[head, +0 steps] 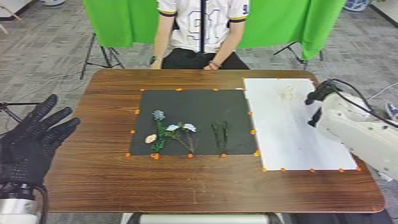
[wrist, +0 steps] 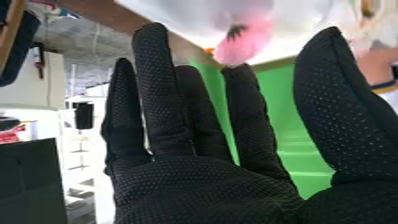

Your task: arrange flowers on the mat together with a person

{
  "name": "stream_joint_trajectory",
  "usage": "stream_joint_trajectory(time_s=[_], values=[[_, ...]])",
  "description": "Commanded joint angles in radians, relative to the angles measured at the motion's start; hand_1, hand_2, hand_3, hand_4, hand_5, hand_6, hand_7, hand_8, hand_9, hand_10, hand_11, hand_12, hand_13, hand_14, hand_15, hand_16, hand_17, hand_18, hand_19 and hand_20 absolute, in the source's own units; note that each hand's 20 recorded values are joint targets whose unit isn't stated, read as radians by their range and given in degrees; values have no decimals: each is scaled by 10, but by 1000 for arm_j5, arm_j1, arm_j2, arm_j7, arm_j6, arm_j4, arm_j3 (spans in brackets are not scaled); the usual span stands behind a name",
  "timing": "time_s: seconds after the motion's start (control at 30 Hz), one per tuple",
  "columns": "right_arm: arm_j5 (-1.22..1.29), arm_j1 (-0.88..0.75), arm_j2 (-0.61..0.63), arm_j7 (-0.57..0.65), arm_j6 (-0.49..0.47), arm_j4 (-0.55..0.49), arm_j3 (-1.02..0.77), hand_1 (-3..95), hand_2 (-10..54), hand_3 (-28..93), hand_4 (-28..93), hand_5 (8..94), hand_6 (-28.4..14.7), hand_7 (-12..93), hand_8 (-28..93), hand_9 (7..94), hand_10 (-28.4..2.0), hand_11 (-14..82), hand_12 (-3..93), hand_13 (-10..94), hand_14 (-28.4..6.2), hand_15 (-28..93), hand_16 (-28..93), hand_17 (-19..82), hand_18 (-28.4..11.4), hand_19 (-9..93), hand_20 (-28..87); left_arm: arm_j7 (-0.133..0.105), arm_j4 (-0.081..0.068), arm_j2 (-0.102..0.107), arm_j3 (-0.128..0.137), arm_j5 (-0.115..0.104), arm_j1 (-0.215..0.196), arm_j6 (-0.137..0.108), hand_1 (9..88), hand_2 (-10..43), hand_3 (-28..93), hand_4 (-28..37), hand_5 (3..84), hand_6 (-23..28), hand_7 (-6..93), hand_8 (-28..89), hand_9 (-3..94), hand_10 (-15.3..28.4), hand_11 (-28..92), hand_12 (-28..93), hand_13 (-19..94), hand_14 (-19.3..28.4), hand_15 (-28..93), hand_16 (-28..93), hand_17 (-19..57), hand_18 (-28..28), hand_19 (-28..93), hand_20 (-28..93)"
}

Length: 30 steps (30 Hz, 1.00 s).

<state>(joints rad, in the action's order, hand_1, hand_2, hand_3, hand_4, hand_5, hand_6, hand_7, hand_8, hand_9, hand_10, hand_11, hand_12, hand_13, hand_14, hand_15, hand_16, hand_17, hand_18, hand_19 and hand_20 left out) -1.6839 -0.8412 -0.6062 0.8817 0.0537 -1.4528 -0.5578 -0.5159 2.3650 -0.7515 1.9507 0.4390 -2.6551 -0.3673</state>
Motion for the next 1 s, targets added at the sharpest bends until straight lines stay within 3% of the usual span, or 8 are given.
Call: stream_joint_trajectory(time_s=[0.03,0.1,0.23,0.33,0.43,0.5,0.73,1.0], values=[[-34,63,-29,-24,-34,32,71,356,-71,787,-272,432,25,143,-122,432,-161,97,147,492,-152,519,87,130,-205,650,133,1,-6,-16,0,1,-2,3,208,61,762,-243,322,49,90,-80,314,151,178,122,213,224,465,-50,-84,195,423,193],[-39,78,-37,-29,-39,43,92,361,-75,790,-273,436,30,147,-123,437,-157,100,147,493,-152,519,88,131,-205,650,131,-14,-4,-5,1,-10,-9,-4,208,61,762,-243,322,49,90,-79,314,150,178,122,214,224,465,-50,-84,195,423,193],[-65,89,-49,-25,-30,57,119,388,-88,788,-280,487,40,160,-135,487,-124,122,143,524,-138,510,90,139,-201,650,126,-13,-5,-5,-1,-10,-5,-3,208,61,762,-243,322,49,90,-79,315,150,179,122,214,224,465,-50,-84,195,422,193],[-91,98,-54,-27,-26,67,145,453,-94,749,-282,617,46,189,-108,666,-102,163,156,619,-95,479,142,173,-185,667,117,-17,-5,-5,-2,-10,-4,-4,209,62,761,-243,322,49,90,-80,315,150,179,122,214,224,465,-50,-84,195,422,193],[-88,95,-62,-28,-30,76,146,552,-95,657,-282,747,48,229,-41,844,-60,80,281,715,-35,411,267,219,-157,690,98,-20,-5,-7,-3,-12,-8,-4,209,61,762,-243,323,49,90,-80,315,150,179,122,214,224,465,-51,-84,194,422,193],[-98,95,-65,-26,-15,82,152,579,-95,637,-282,787,52,250,-28,888,-49,74,308,748,-14,391,297,239,-148,703,94,-32,-5,0,-3,-17,-12,-8,209,62,761,-243,323,50,90,-80,315,150,178,122,214,224,465,-51,-84,194,422,193],[-142,40,-53,-25,55,28,86,595,-95,627,-283,816,59,261,-16,924,-40,81,328,793,-6,387,316,265,-140,729,89,-13,-3,-25,-7,2,-3,-1,209,62,761,-244,323,50,90,-80,315,150,178,122,214,225,465,-51,-84,194,422,193],[-257,4,-22,-61,183,-172,28,587,-95,646,-283,819,55,262,-9,928,-43,79,339,802,-2,390,325,267,-142,741,86,-29,3,-12,7,-15,-28,-11,209,61,761,-243,323,50,90,-80,315,150,178,122,214,224,465,-51,-84,195,422,193]])
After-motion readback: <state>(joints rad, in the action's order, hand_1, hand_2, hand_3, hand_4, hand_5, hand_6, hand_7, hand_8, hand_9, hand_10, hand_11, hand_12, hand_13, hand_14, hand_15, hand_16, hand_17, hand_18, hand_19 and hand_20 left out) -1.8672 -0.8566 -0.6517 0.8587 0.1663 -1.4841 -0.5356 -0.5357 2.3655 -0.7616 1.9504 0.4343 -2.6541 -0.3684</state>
